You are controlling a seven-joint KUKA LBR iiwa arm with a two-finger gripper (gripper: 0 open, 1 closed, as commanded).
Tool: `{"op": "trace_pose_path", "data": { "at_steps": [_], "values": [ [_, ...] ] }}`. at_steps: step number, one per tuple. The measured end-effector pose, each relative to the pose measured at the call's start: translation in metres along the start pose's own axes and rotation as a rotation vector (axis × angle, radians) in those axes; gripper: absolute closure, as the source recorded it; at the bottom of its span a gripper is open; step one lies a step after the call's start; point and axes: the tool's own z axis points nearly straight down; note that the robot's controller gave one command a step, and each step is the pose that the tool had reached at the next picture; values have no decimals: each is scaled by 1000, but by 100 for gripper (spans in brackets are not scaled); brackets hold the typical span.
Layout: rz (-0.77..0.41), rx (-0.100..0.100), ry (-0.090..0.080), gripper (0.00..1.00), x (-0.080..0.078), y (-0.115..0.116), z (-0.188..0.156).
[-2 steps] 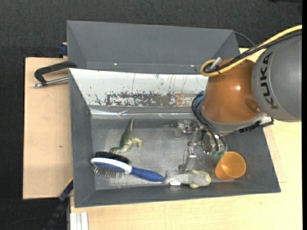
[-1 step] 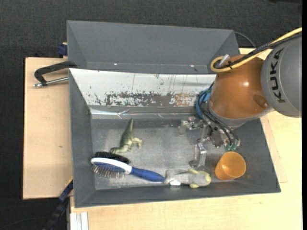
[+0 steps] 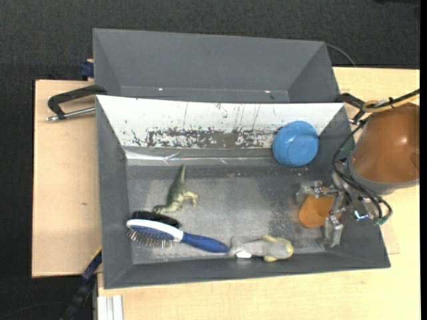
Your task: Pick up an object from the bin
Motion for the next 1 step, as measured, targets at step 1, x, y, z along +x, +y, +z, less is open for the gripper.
{"op": "trace_pose_path", "data": {
  "at_steps": [1],
  "values": [
    [-206,13,-10,0,-46,-26,29]
  ]
}}
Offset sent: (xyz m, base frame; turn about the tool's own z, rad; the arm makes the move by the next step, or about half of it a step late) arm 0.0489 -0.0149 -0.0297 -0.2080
